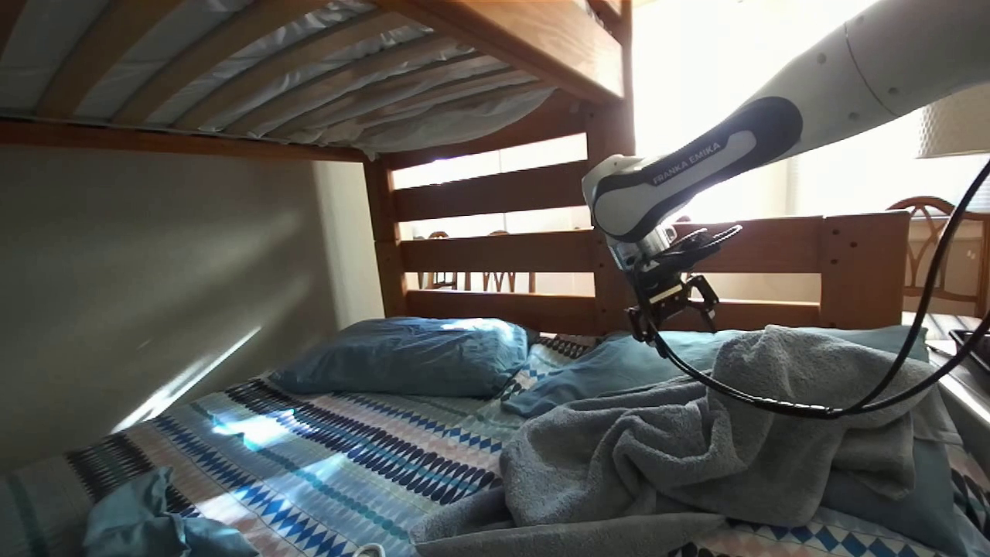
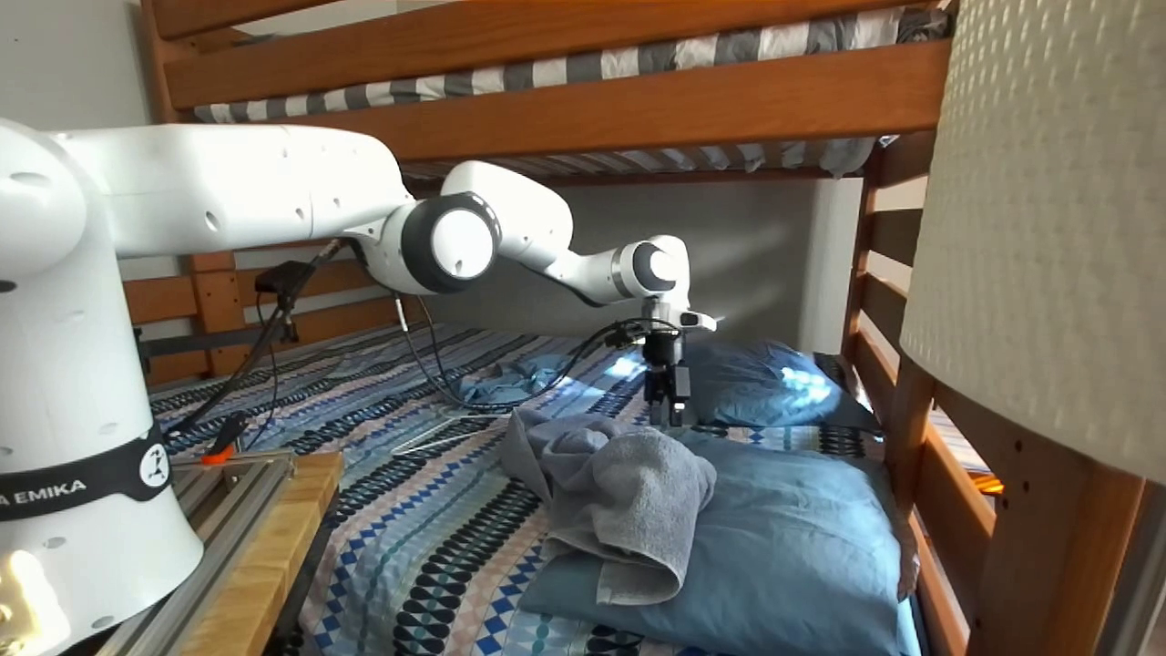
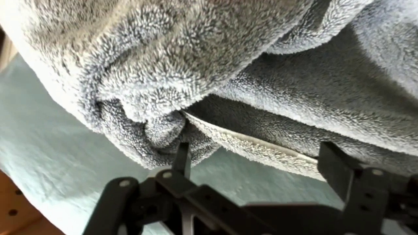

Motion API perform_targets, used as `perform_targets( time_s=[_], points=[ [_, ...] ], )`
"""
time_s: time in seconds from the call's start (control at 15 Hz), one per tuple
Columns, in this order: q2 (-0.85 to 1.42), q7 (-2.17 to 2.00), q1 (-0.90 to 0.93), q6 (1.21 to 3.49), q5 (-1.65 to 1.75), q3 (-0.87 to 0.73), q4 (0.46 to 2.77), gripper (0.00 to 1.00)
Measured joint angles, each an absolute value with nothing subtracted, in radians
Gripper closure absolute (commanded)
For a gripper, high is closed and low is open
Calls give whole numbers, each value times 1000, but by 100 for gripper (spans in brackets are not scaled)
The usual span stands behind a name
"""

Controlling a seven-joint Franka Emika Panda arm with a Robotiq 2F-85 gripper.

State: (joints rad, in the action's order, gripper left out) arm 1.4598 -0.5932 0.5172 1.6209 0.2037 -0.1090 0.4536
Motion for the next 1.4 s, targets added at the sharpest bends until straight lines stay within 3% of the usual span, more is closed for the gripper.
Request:
perform_targets(
  time_s=[0.4, 1.4],
  points=[
    [1467, -699, 515, 1596, 189, -95, 454, 0],
    [1494, 48, 536, 1692, 239, -87, 507, 0]
  ],
)
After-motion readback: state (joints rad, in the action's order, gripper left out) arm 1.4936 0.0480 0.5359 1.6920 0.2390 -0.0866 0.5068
